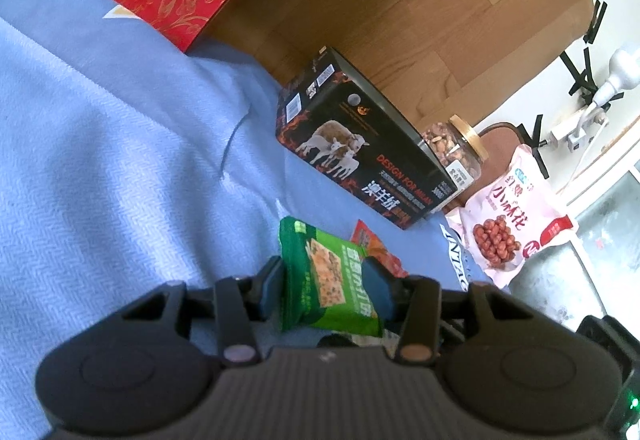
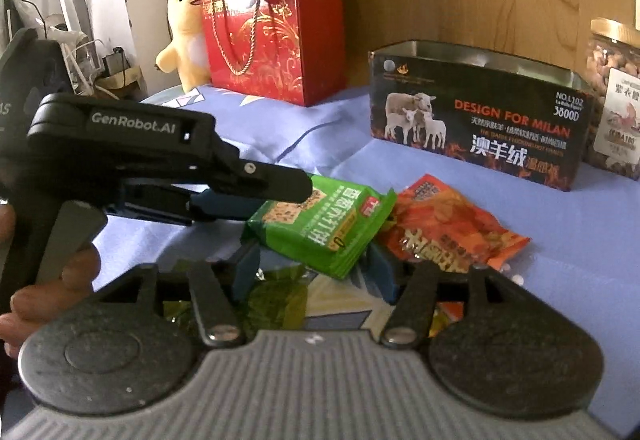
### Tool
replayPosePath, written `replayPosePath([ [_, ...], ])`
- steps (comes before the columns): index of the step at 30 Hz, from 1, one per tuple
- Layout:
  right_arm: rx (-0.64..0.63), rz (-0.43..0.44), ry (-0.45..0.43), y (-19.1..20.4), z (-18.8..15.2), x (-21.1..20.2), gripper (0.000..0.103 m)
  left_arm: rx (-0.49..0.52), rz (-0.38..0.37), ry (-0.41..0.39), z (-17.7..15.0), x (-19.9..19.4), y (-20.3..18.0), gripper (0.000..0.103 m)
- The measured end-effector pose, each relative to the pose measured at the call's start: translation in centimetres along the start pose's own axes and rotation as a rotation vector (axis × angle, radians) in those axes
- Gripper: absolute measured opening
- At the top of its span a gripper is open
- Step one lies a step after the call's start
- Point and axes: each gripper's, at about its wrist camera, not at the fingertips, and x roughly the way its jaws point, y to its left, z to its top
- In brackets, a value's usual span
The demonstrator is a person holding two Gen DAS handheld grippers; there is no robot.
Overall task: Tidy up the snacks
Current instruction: 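Grasp the green soda biscuit packet with the left gripper, then carry the green biscuit packet to the black tin box and release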
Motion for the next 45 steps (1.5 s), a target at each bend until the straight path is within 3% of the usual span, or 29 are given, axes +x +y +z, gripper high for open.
replayPosePath([
  [45, 0.004, 0.006, -0.003, -0.14, -0.05, 0.01, 0.064, -0.006, -0.007, -0.003, -0.15, -0.06, 0.01, 0.047],
])
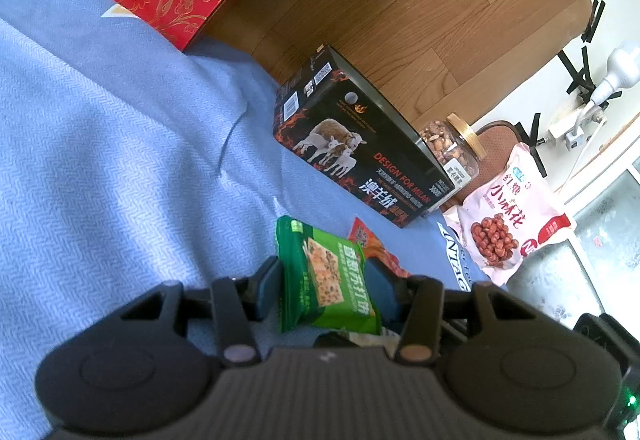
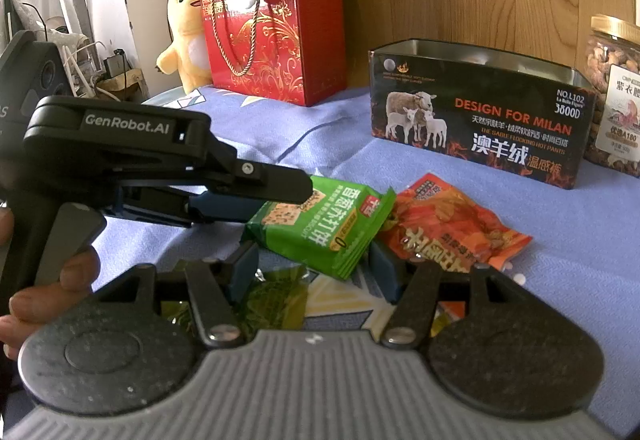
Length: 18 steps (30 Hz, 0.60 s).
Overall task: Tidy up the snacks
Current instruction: 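Carry the green biscuit packet to the black tin box and release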
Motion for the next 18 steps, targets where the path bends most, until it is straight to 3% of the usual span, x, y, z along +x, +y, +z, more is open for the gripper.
replayPosePath([
  [18, -0.007, -0.003, -0.003, 0.02, 0.04, -0.06, 0.062, 0.024, -0.019, 0.012, 0.06, 0.19, -0.22, 0.052],
])
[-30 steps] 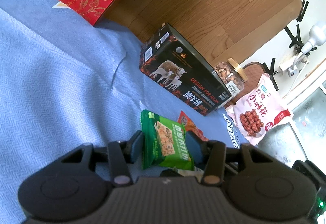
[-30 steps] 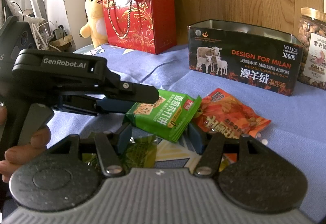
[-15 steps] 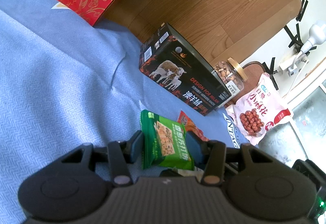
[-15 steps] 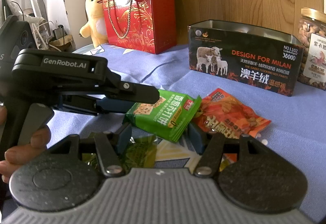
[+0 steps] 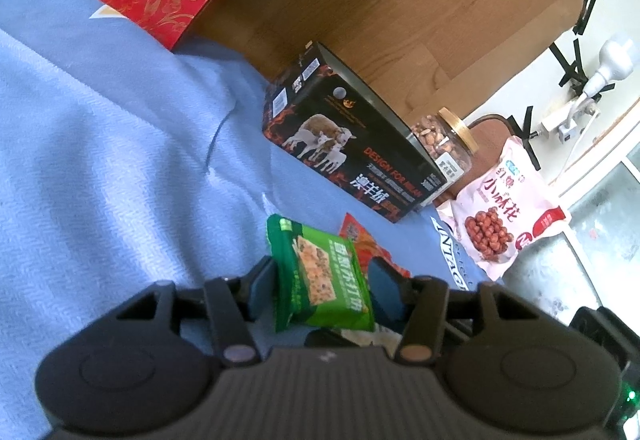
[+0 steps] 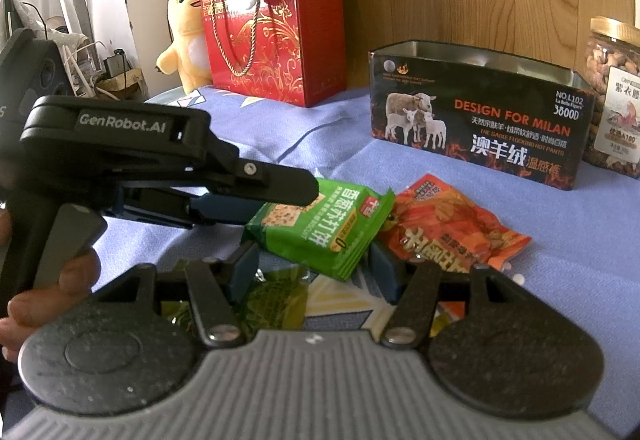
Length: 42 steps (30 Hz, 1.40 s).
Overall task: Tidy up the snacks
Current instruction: 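Carry the green biscuit packet to the black tin box and release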
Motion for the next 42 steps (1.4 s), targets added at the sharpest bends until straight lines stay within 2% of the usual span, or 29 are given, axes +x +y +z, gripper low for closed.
replayPosePath([
  [3, -0.016, -0.013, -0.006, 0.2, 0.0, -0.1, 0.059, 0.002, -0.002, -0.001, -0.1, 0.0, -0.1, 0.053],
  [7, -0.051, -0.043, -0.039, 0.8, -0.1, -0.6, 0.049, 0.019, 0.001, -0.004, -0.2, 0.0, -0.4, 0.054],
  [13, -0.078, -0.075, -0.101, 1.2, -0.2, -1.4, 0.040, 0.007, -0.036, -0.020, -0.1, -0.2, -0.2, 0.054],
  [20, -0.095, -0.106, -0.161, 1.7, -0.3, -2.2, 0.040, 0.026, -0.076, -0.049, -0.1, -0.8, -0.7, 0.054],
  [31, -0.104, -0.140, -0.195, 2.5, -0.7, -3.1, 0.040, 0.036, -0.127, -0.086, -0.1, -1.5, -1.2, 0.054],
  [42, -0.103, -0.182, -0.283, 1.9, 0.7, -4.8, 0.040, 0.118, -0.124, -0.131, 1.6, -2.2, -5.5, 0.054],
])
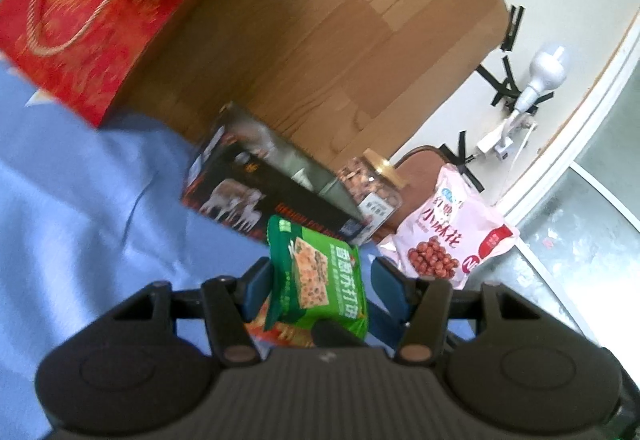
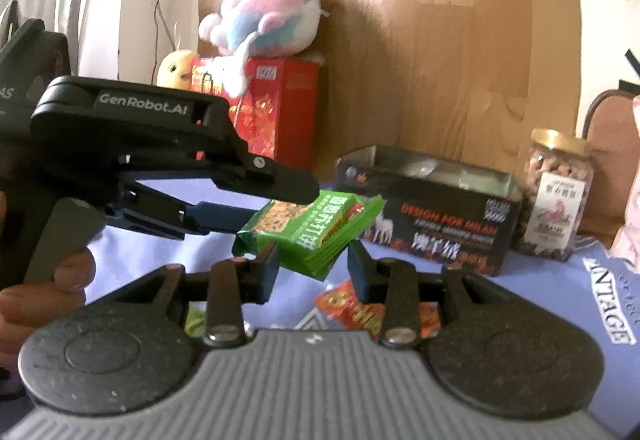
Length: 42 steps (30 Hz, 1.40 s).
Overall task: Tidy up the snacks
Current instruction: 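Carry the green biscuit packet to the black tin box and release, then grasp the orange snack packet with the right gripper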
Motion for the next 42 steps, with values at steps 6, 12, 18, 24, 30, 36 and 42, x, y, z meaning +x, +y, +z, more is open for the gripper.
replayPosePath([
  [6, 0.000, -0.045, -0.060, -2.5, 1.9, -0.2, 0.040, 0.074, 0.000, 0.024, 2.6, 3.1, -3.2, 0.054],
  [12, 0.030, -0.074, -0.051, -7.6, 4.3, 2.6, 0.041, 0.104, 0.015, 0.068, 5.5, 9.1, -5.0, 0.055],
  [18, 0.060, -0.084, 0.011, -11.7, 5.7, 7.9, 0.044, 0.097, 0.109, 0.075, 7.7, 15.0, -4.5, 0.057],
  [24, 0.205, -0.065, 0.035, -14.0, 4.6, 7.5, 0.047, 0.096, 0.111, 0.075, 7.4, 13.2, -3.6, 0.058],
  [30, 0.514, 0.134, 0.160, -16.0, -0.2, 3.0, 0.047, 0.094, 0.125, 0.157, 4.5, 8.7, -2.2, 0.060],
  [36, 0.745, 0.252, 0.295, -16.5, -4.3, 1.3, 0.046, 0.015, 0.146, 0.244, 1.0, 7.4, 0.4, 0.065],
  [42, 0.737, 0.279, 0.383, -14.8, -4.3, 3.6, 0.035, -0.063, 0.134, 0.271, -0.3, 7.9, 2.5, 0.067],
])
